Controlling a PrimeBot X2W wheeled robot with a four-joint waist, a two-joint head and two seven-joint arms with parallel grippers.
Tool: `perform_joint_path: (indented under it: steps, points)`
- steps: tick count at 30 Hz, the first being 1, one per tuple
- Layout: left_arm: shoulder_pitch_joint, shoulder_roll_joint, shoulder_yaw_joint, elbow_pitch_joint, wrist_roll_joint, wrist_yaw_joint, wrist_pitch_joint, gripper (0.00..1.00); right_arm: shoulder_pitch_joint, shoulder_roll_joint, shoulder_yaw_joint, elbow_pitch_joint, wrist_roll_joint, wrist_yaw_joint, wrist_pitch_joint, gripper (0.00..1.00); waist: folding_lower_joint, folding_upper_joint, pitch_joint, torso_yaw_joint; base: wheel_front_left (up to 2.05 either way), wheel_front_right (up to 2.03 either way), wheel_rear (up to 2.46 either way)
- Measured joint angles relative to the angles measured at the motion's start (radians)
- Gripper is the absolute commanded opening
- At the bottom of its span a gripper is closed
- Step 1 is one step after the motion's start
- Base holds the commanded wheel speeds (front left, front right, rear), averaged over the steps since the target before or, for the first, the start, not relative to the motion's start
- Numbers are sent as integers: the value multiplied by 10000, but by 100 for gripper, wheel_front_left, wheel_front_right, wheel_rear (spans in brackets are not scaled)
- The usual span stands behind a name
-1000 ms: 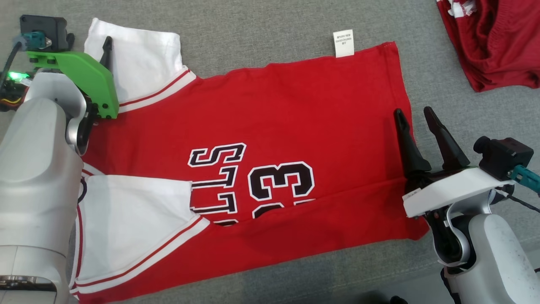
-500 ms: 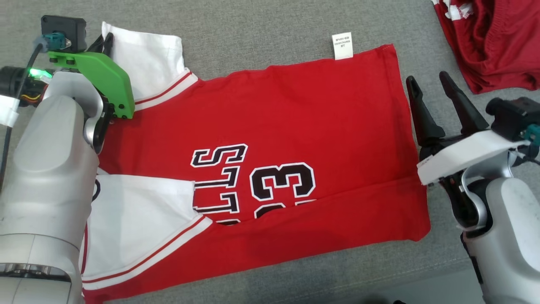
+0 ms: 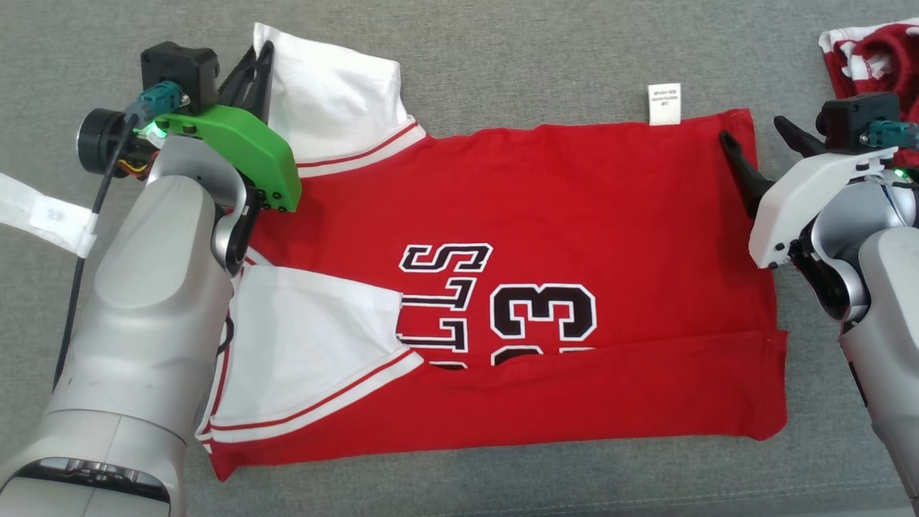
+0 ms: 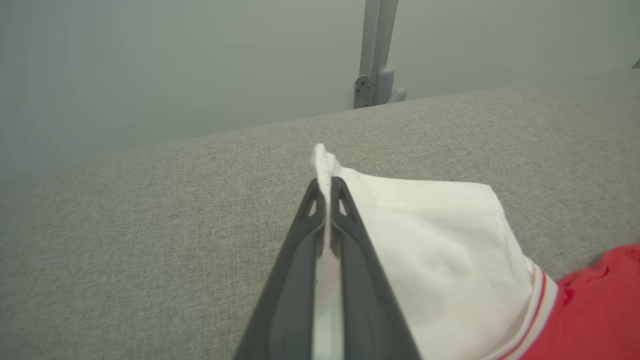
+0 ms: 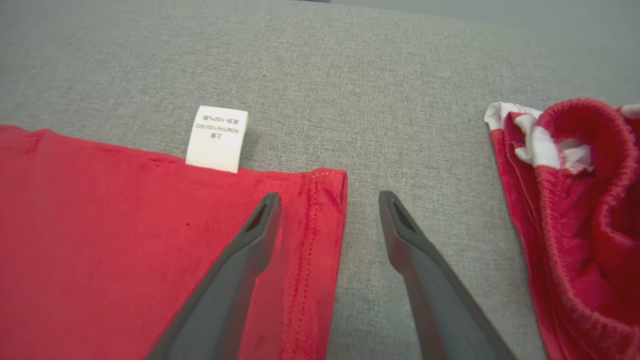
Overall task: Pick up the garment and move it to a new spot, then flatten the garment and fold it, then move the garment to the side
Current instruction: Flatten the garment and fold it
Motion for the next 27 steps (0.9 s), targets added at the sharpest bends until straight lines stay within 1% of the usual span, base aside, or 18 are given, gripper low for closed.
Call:
perform_joint_path:
  steps: [7, 8, 9, 10, 12, 13, 14, 16, 17, 18, 19, 23, 27]
  points:
    - [236, -58, -274, -270, -399, 0, -75, 0, -696, -290, 430, 1101, 272, 0, 408, 100, -1, 0, -116, 520, 0, 0, 0]
    - [268, -58, -311, -284, -433, 0, -75, 0, -761, -318, 504, 1271, 291, 0, 458, 91, -1, 0, -125, 561, 0, 0, 0]
    - [286, -54, -339, -293, -456, 0, -73, 0, -827, -349, 571, 1407, 303, 0, 535, 75, -1, 0, -131, 592, 0, 0, 0]
    - [298, -56, -366, -307, -499, 0, -75, 0, -897, -376, 608, 1542, 332, 2, 575, 50, -1, 1, -137, 618, 0, 0, 0]
    - [320, -48, -410, -322, -554, 0, -84, 0, -1029, -412, 681, 1741, 401, 2, 608, 44, 0, 0, -152, 652, 0, 0, 0]
    - [343, -46, -431, -336, -583, 0, -86, 0, -1066, -420, 719, 1801, 422, 4, 608, 38, -1, 0, -167, 661, 0, 0, 0]
    - [368, -38, -454, -343, -589, 0, -90, 0, -1078, -422, 763, 1864, 449, 4, 604, 36, -1, 0, -185, 666, 0, 0, 0]
    - [415, -6, -491, -370, -610, 0, -151, 0, -1104, -439, 894, 1979, 453, 6, 512, 26, -1, 0, -232, 660, 0, 0, 0]
    - [449, 27, -495, -384, -631, 0, -203, 0, -1118, -447, 940, 2038, 418, 6, 401, 16, -1, 0, -261, 650, 0, 0, 0]
    - [489, 59, -493, -391, -675, -2, -245, 0, -1121, -445, 963, 2123, 382, 6, 299, 2, -1, 0, -292, 640, 0, 0, 0]
    - [489, 59, -493, -391, -675, -2, -245, 0, -1121, -445, 963, 2123, 382, 6, 299, 0, -1, 0, -292, 640, 0, 0, 0]
    - [782, 146, -481, -533, -784, -2, -422, 0, -1121, -303, 926, 2385, 366, 6, -441, 0, 0, 0, -459, 606, 0, 0, 0]
    - [1308, 332, -491, -997, -959, -2, -610, 0, -966, -295, 1014, 2247, 506, 6, -1290, 0, -1, 0, -699, 590, 0, 0, 0]
